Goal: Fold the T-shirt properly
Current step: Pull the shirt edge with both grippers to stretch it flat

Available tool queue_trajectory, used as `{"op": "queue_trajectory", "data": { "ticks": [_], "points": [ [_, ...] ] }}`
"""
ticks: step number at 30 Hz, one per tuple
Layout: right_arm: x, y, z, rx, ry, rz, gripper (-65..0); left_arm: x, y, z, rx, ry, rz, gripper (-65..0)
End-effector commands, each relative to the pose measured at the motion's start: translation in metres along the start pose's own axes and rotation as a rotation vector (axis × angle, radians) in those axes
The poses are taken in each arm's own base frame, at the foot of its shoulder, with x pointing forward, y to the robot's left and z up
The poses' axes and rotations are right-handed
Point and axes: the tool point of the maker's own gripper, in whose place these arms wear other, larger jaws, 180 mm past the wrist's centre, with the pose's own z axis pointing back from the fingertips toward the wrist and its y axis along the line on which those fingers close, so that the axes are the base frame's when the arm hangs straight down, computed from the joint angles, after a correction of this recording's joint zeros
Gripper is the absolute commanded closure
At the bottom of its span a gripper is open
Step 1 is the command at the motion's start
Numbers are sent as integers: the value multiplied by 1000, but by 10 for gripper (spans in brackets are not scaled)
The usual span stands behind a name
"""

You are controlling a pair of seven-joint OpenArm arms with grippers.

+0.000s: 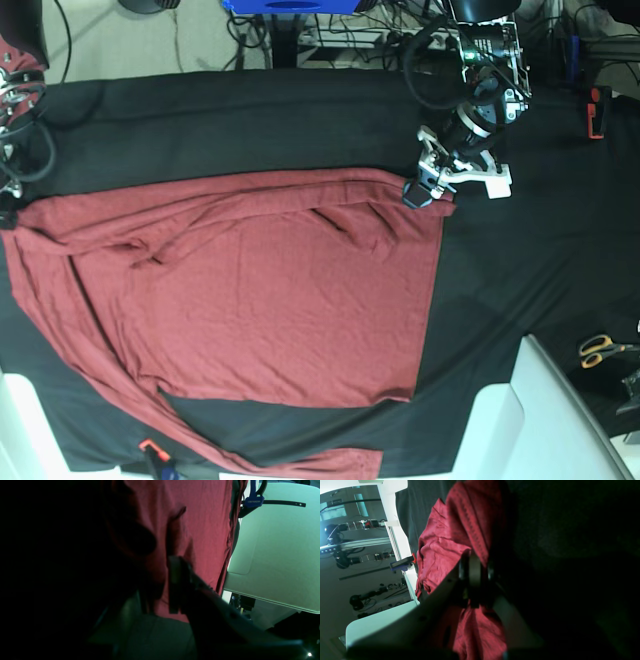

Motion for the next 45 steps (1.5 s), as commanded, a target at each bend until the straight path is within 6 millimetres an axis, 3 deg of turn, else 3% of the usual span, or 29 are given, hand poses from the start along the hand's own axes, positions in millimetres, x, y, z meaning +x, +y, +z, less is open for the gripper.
{"op": "queue_trajectory", "data": {
  "ticks": [1, 5, 7, 15, 19, 22, 32, 35, 45],
  "points": [
    [13, 13, -1, 27, -22, 17, -5, -1, 0, -1, 6, 8, 1, -89],
    [13, 13, -1, 27, -22, 17, -5, 0, 0, -1, 8, 8, -4, -71],
    [13, 13, -1, 27, -22, 17, -5, 0, 1, -1, 9, 8, -5, 0],
    [12, 12, 2, 21, 10, 32, -3, 13, 1, 8, 17, -4, -48, 0],
    [25, 13, 14, 17, 14, 89, -2, 20, -2, 25, 18, -23, -108, 0],
    [37, -3, 27, -50, 3, 95, -2, 21, -6, 33, 14, -31, -134, 0],
    [57, -6, 57, -85, 25, 212, -2, 9, 2, 41, 34, 15, -137, 0],
    [54, -7, 65, -89, 29, 244, -2, 0, 1, 43, 33, 78, -144, 0],
    [40, -11, 93, -114, 62, 342, -2, 2, -13, 74, 27, 58, -244, 0]
  ]
}}
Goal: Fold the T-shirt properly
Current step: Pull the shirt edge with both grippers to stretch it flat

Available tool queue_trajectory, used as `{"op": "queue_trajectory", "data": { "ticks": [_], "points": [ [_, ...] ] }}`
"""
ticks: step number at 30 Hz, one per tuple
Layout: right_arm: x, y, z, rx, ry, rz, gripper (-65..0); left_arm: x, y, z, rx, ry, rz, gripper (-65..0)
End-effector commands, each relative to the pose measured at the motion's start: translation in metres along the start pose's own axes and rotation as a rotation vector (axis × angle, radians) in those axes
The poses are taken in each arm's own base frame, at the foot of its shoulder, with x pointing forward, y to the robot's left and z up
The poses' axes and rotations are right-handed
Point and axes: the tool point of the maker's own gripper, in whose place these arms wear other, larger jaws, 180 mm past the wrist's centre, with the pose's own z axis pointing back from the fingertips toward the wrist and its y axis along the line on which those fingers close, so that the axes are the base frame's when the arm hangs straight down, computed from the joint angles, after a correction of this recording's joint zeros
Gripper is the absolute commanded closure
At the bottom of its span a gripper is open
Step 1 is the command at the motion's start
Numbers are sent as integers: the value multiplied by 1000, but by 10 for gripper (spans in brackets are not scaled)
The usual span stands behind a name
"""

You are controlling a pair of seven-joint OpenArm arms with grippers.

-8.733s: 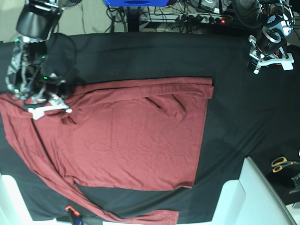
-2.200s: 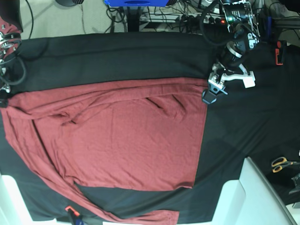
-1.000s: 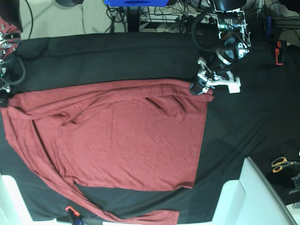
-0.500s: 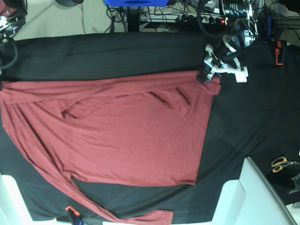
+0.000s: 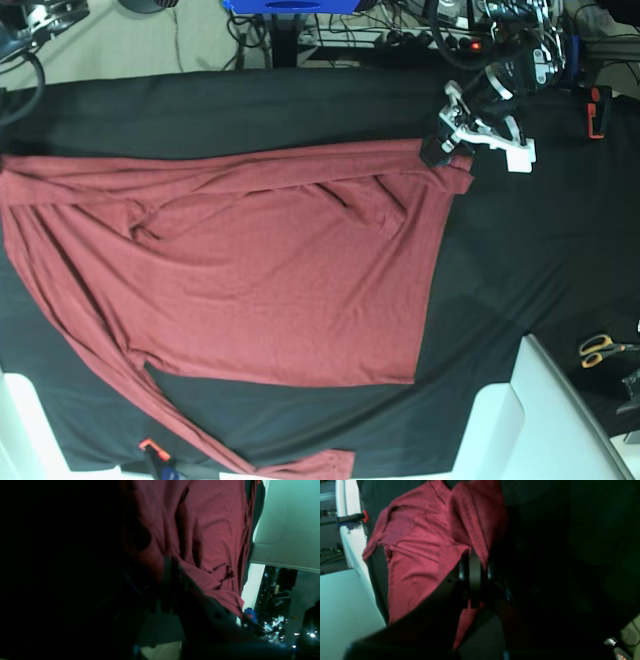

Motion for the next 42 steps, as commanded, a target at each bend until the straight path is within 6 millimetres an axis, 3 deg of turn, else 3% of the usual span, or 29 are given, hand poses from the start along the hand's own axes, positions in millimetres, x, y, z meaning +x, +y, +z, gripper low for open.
{"op": "queue_trajectory", "data": {
  "ticks": [1, 12, 20, 33, 42],
  "points": [
    [20, 8, 8, 19, -46, 28, -2, 7, -3, 7, -13, -17, -23, 0],
    [24, -1, 32, -22, -19, 99, -2, -8, 25, 33, 63, 35, -41, 0],
    [19, -23, 44, -73, -3, 112, -2, -15, 23, 45, 70, 43, -65, 0],
    [16, -35, 48, -108, 4, 94, -2, -26, 32, 55, 100, 62, -60, 0],
    [3, -36, 44, -105, 24, 79, -2, -12, 43, 65, 134, 12, -46, 0]
  ]
}}
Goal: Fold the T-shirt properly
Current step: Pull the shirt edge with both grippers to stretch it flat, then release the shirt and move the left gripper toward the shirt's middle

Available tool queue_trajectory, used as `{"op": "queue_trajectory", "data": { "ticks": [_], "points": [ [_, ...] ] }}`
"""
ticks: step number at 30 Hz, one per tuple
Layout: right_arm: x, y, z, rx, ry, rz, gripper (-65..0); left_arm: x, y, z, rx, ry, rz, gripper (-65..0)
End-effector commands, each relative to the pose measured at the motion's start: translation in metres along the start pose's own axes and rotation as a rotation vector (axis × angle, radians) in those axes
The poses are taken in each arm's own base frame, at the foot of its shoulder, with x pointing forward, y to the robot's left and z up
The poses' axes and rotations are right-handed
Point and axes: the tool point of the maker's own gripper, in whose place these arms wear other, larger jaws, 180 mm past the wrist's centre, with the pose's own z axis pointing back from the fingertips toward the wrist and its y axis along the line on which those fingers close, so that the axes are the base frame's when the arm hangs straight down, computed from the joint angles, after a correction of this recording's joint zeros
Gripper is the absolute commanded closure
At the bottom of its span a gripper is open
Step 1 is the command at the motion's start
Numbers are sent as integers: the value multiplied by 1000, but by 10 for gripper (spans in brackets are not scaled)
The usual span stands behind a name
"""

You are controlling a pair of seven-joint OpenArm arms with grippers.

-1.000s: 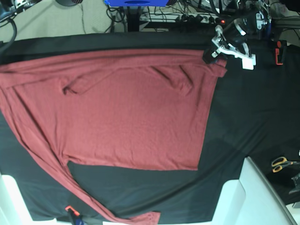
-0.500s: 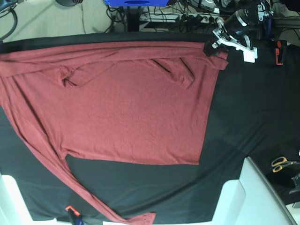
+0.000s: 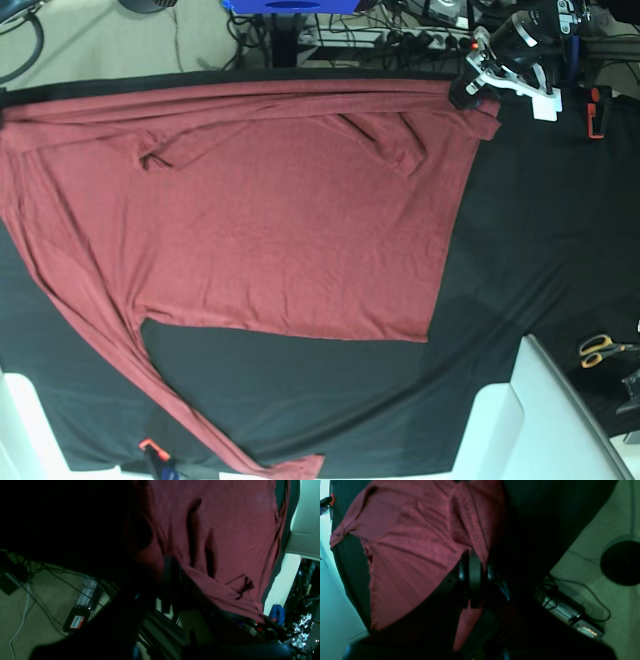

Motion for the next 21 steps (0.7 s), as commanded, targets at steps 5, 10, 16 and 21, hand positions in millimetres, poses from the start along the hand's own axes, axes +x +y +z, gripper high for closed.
{"op": "queue_trajectory", "data": {
  "ticks": [5, 10, 16, 21],
  "points": [
    [21, 10, 4, 23, -56, 18, -2, 6, -2, 4, -12, -25, -11, 0],
    [22, 10, 4, 24, -60, 13, -2, 0, 1, 2, -7, -16, 13, 0],
    [21, 8, 5, 21, -60, 10, -6, -7, 11, -1, 10, 1, 42, 0],
    [20, -2, 5, -25, -59, -94, -26, -7, 11, -1, 10, -1, 43, 0]
  ]
}}
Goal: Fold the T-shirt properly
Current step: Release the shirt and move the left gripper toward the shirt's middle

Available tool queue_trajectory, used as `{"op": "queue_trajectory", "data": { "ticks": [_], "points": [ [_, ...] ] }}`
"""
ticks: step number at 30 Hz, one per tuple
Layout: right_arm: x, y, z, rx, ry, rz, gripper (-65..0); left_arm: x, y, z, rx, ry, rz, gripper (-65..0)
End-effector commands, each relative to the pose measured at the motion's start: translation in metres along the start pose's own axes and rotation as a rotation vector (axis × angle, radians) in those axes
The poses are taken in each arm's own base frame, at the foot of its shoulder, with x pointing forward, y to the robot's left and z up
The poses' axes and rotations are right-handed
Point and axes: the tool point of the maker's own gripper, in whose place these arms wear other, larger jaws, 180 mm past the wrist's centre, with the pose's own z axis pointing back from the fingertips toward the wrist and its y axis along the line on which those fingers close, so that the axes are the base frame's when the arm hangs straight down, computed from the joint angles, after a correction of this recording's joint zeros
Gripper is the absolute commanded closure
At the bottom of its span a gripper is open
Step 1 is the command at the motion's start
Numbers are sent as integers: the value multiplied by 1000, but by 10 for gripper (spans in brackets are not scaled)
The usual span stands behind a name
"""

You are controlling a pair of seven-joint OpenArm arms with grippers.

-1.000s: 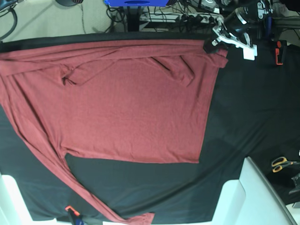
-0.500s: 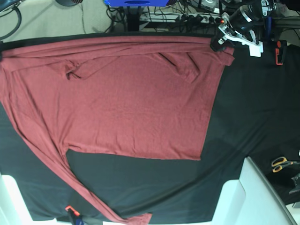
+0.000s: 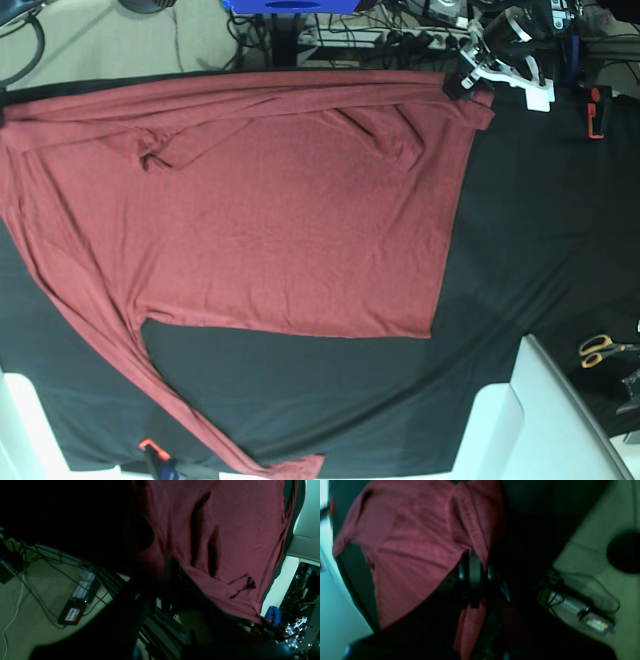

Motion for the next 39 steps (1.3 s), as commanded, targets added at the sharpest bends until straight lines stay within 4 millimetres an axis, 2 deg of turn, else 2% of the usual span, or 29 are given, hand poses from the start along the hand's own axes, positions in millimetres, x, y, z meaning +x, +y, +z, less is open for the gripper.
{"op": "queue_trajectory", "data": {
  "ticks": [1, 5, 8, 11, 13, 16, 21, 22, 24, 26, 27, 29, 31, 32, 34, 35, 38, 39],
  "points": [
    [16, 4, 5, 15, -52, 5, -54, 7, -2, 4, -11, -23, -12, 0],
    [16, 3, 5, 14, -71, -1, -245, 7, 0, 5, -6, -25, -10, 0],
    [17, 3, 5, 13, -75, 1, -348, 12, 6, 9, 8, -48, 2, -204],
    [22, 3, 6, 12, -101, 0, -354, 22, 17, 20, 37, -103, 39, -405],
    [27, -1, 8, 1, -131, 1, -354, 29, 24, 25, 54, -127, 47, -500],
    [35, -5, 13, -9, -175, 8, -354, 36, 30, 32, 70, -155, 53, -546],
    [61, 1, 37, -19, -289, 103, -354, 61, 46, 54, 113, -250, 69, -541],
    [64, 8, 41, -13, -300, 137, -354, 66, 50, 60, 124, -270, 73, -541],
    [55, 33, 43, 24, -271, 297, -354, 75, 57, 69, 145, -302, 75, -538],
    [34, 62, 41, 88, -217, 500, -353, 81, 61, 76, 158, -323, 74, -494],
    [21, 77, 41, 127, -189, 600, -345, 84, 63, 80, 165, -330, 69, -443],
    [-10, 95, 40, 192, -115, 760, -285, 91, 62, 83, 170, -330, 40, -285],
    [-42, 105, 36, 239, -26, 869, -195, 97, 57, 86, 166, -337, 11, -72],
    [-59, 107, 33, 258, 17, 908, -144, 99, 55, 87, 172, -337, -7, 0],
    [-94, 108, 30, 289, 110, 970, -30, 105, 48, 90, 211, -333, -92, 0],
    [-109, 109, 30, 306, 145, 995, 0, 108, 44, 90, 230, -328, -142, 0],
    [-152, 109, 33, 354, 252, 1061, -11, 98, 12, 70, 217, -231, -372, 0],
    [-164, 110, 35, 370, 281, 1078, -6, 87, 0, 61, 184, -178, -460, 0]
  ]
}}
